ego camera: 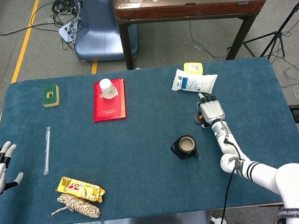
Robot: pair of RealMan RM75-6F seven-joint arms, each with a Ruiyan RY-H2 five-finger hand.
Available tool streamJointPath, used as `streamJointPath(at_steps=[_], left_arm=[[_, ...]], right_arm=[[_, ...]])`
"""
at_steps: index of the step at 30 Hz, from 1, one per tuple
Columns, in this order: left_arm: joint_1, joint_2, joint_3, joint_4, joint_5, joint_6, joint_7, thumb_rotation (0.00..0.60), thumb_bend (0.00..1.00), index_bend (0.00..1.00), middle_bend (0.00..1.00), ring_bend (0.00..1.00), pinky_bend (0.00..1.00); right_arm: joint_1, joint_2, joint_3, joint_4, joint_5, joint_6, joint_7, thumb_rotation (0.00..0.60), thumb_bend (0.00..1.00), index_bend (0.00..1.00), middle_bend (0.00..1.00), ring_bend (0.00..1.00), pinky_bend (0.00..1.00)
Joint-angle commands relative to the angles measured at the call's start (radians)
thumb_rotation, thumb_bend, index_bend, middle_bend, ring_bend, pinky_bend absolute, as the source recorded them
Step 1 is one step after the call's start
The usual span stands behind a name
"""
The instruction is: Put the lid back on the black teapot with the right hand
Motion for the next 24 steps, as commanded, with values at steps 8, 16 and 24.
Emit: streamJointPath(at_steps=[8, 16, 24], left_arm=[[0.000, -0.006, 0.001, 0.016, 0.000, -0.005, -0.015, 0.600, 0.30, 0.00, 0.00, 0.00, 0.00], [0.004, -0.006, 0.002, 0.022, 0.001, -0.002, -0.024, 0.600, 0.30, 0.00, 0.00, 0.00, 0.00], [0.004, -0.011, 0.002, 0.035, -0.001, -0.009, -0.036, 0.600, 0.30, 0.00, 0.00, 0.00, 0.00]], right_arm=[[0.012, -0.027, 0.000, 0.039, 0.005, -0.024, 0.002, 0.600, 0.17, 0.28, 0.00, 0.00, 0.00], [0.015, -0.033, 0.002, 0.048, 0.004, -0.025, 0.004, 0.600, 0.17, 0.28, 0.00, 0.00, 0.00], [0.019, -0.044, 0.002, 0.064, 0.006, -0.034, 0.003, 0.600, 0.17, 0.28, 0.00, 0.00, 0.00]])
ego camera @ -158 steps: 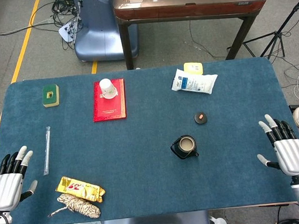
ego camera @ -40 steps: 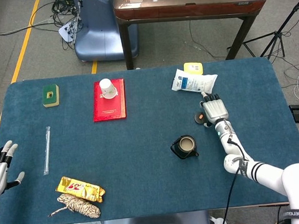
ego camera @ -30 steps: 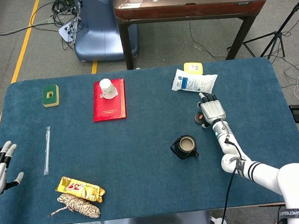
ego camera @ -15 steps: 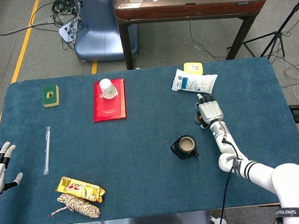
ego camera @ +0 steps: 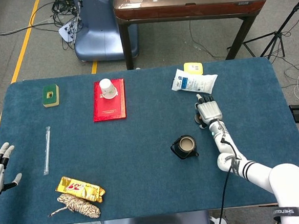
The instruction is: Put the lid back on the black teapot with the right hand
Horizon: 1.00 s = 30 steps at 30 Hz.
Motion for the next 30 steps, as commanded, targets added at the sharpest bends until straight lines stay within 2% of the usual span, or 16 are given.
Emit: streamJointPath(at_steps=[1, 20, 30], left_arm=[[-0.001, -0.001, 0.000, 0.003, 0.000, -0.002, -0.002, 0.600, 0.30, 0.00, 0.00, 0.00, 0.00], [0.005, 0.001, 0.000, -0.001, 0.000, 0.004, -0.004, 0.600, 0.30, 0.00, 0.00, 0.00, 0.00], [0.002, -0.001, -0.001, 0.004, 0.000, -0.002, -0.007, 0.600, 0.30, 0.00, 0.00, 0.00, 0.00]], right_arm=[[0.001, -0.002, 0.001, 0.002, -0.002, -0.001, 0.001, 0.600, 0.17, 0.28, 0.00, 0.00, 0.00], [-0.007, 0.006, -0.001, -0.014, -0.006, 0.013, -0.001, 0.600, 0.17, 0.31, 0.00, 0.00, 0.00], [-0.004, -0.010, 0.001, 0.016, -0.011, -0.005, 0.009, 0.600, 0.17, 0.34, 0.00, 0.00, 0.00]])
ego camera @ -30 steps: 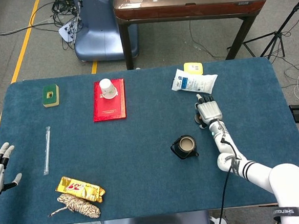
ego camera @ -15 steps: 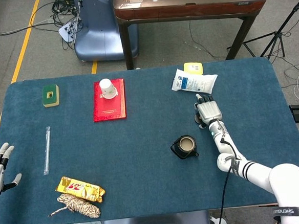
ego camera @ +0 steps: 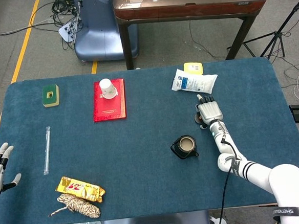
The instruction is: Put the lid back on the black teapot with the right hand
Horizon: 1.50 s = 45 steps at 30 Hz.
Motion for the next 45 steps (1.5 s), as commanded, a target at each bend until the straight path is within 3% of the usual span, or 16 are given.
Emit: streamJointPath(at_steps=[1, 45], left_arm=[[-0.001, -0.001, 0.000, 0.003, 0.000, -0.003, -0.002, 0.600, 0.30, 0.00, 0.00, 0.00, 0.00], [0.003, -0.009, 0.000, 0.028, 0.005, 0.000, -0.030, 0.600, 0.30, 0.00, 0.00, 0.00, 0.00]], right_arm=[[0.001, -0.003, 0.001, 0.005, -0.002, -0.003, 0.002, 0.600, 0.17, 0.34, 0.00, 0.00, 0.00], [0.008, -0.015, 0.007, 0.023, -0.010, -0.009, -0.004, 0.600, 0.19, 0.47, 0.00, 0.00, 0.00]])
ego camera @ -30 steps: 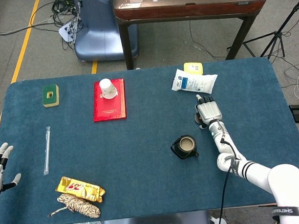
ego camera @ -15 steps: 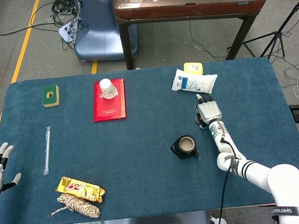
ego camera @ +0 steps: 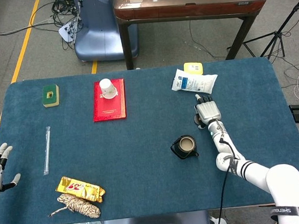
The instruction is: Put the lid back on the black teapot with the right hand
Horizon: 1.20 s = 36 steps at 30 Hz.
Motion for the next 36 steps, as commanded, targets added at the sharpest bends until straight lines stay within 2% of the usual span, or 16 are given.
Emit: streamJointPath(at_steps=[1, 8, 17, 36], left_arm=[[0.000, 0.000, 0.000, 0.001, 0.000, 0.000, -0.002, 0.600, 0.30, 0.00, 0.00, 0.00, 0.00], [0.004, 0.002, 0.002, -0.002, 0.004, 0.007, -0.006, 0.600, 0.30, 0.00, 0.00, 0.00, 0.00], [0.010, 0.011, 0.001, -0.014, 0.004, 0.017, -0.002, 0.600, 0.30, 0.00, 0.00, 0.00, 0.00], [0.009, 0.040, -0.009, -0.085, -0.010, 0.020, 0.049, 0.600, 0.30, 0.00, 0.00, 0.00, 0.00]], right_arm=[[0.000, 0.003, 0.001, -0.006, 0.000, 0.004, -0.002, 0.600, 0.19, 0.48, 0.00, 0.00, 0.00], [-0.003, 0.024, 0.004, -0.051, 0.007, 0.028, -0.014, 0.600, 0.19, 0.49, 0.01, 0.00, 0.00], [-0.002, 0.074, 0.005, -0.164, 0.027, 0.086, -0.054, 0.600, 0.19, 0.49, 0.01, 0.00, 0.00], [0.000, 0.231, -0.006, -0.529, 0.066, 0.246, -0.139, 0.600, 0.19, 0.49, 0.01, 0.00, 0.00]])
